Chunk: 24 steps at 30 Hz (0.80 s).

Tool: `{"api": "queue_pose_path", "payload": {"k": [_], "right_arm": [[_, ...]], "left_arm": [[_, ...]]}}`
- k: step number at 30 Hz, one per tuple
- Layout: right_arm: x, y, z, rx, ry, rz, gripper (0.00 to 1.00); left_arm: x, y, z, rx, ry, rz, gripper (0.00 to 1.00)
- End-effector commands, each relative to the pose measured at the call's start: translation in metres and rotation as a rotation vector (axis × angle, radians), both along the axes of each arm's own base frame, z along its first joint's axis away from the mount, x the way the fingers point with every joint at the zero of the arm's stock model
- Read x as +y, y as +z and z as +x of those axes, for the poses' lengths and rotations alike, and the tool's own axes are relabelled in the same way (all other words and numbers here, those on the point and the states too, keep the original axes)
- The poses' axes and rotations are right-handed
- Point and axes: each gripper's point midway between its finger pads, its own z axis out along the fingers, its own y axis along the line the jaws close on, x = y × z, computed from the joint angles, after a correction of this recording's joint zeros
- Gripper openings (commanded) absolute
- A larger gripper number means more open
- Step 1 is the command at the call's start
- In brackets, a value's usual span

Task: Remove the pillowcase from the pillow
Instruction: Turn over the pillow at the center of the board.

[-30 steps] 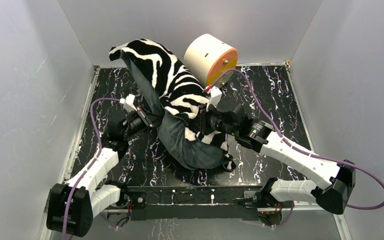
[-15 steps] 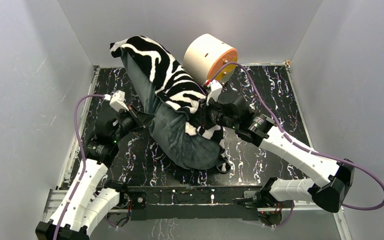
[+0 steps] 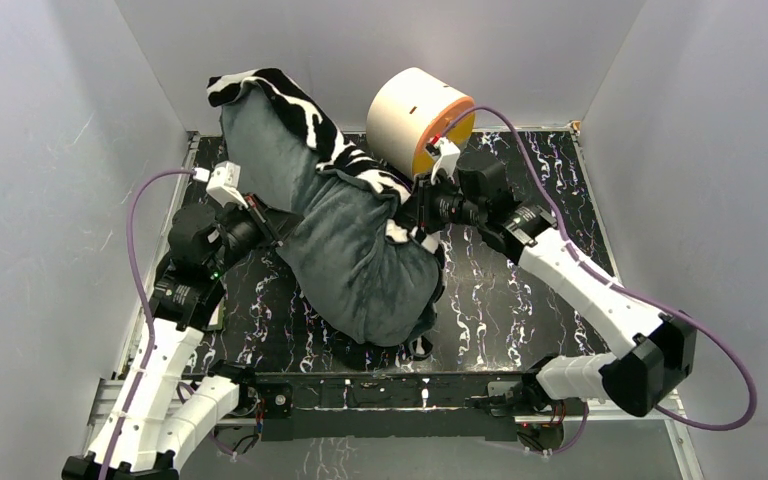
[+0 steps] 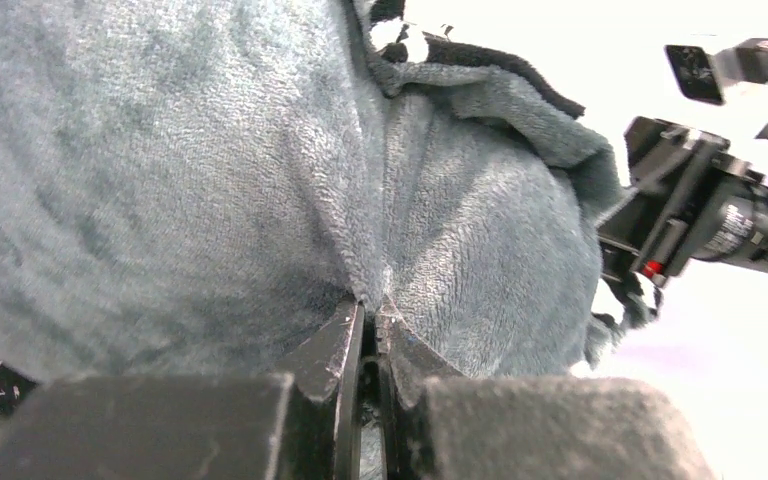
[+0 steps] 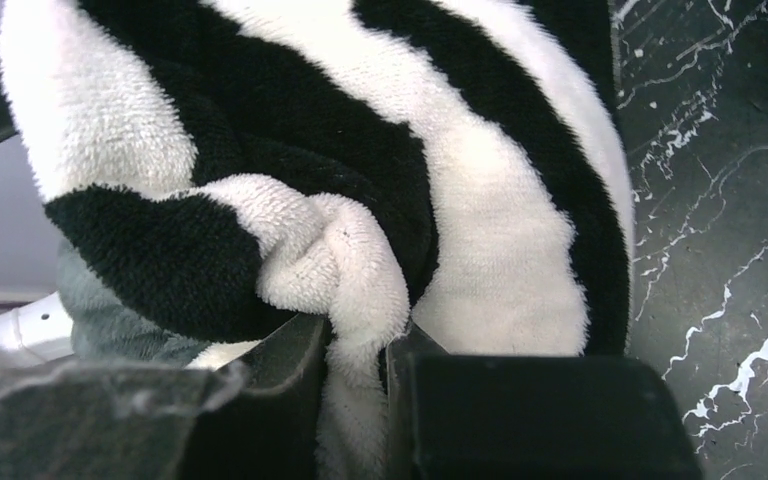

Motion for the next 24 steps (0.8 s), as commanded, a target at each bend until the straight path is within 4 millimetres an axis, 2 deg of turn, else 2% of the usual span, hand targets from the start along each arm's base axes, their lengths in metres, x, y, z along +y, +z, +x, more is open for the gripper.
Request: {"api": "queue_pose_path", "payload": {"k": [1, 2, 3, 4, 5, 6, 8, 10, 12, 15, 19, 24], "right_arm": [[-0.02, -0.011, 0.046, 0.029, -0.131, -0.015, 0.22], [-0.027, -0.019, 0.05, 0.04, -0.153, -0.033, 0.24], [-0.033, -0.027, 0.054, 0.057, -0.175, -0.046, 0.27], [-0.039, -0.034, 0.057, 0.072, -0.193, -0.055, 0.31], [-0.044, -0.04, 0.059, 0.083, -0.205, -0.067, 0.33], [-0.05, -0.047, 0.062, 0.092, -0.224, -0.084, 0.36], [-0.06, -0.057, 0.065, 0.103, -0.253, -0.115, 0.45], [-0.063, -0.061, 0.065, 0.097, -0.245, -0.133, 0.52], [-0.06, -0.061, 0.061, 0.085, -0.197, -0.139, 0.58], [-0.059, -0.065, 0.058, 0.1, -0.163, -0.161, 0.62], [-0.059, -0.071, 0.057, 0.118, -0.152, -0.179, 0.65], [-0.053, -0.083, 0.047, 0.175, -0.096, -0.181, 0.7]], "left_arm": [[-0.025, 0.067, -0.027, -0.172, -0.19, -0.059, 0.0], [-0.025, 0.058, -0.023, -0.135, -0.187, -0.046, 0.05], [-0.026, 0.05, -0.021, -0.106, -0.188, -0.038, 0.26], [-0.027, 0.043, -0.019, -0.078, -0.187, -0.035, 0.42], [-0.026, 0.036, -0.017, -0.061, -0.181, -0.028, 0.51], [-0.025, 0.027, -0.015, -0.044, -0.168, -0.019, 0.69], [-0.012, 0.004, -0.005, 0.011, -0.073, 0.018, 0.87], [0.002, -0.022, -0.001, 0.087, 0.016, 0.061, 0.96], [0.013, -0.049, -0.003, 0.171, 0.081, 0.092, 0.98], [0.015, -0.081, -0.006, 0.264, 0.103, 0.085, 0.98], [-0.003, -0.113, -0.01, 0.335, 0.042, -0.012, 0.98], [-0.028, -0.134, -0.012, 0.362, -0.065, -0.152, 0.97]]}}
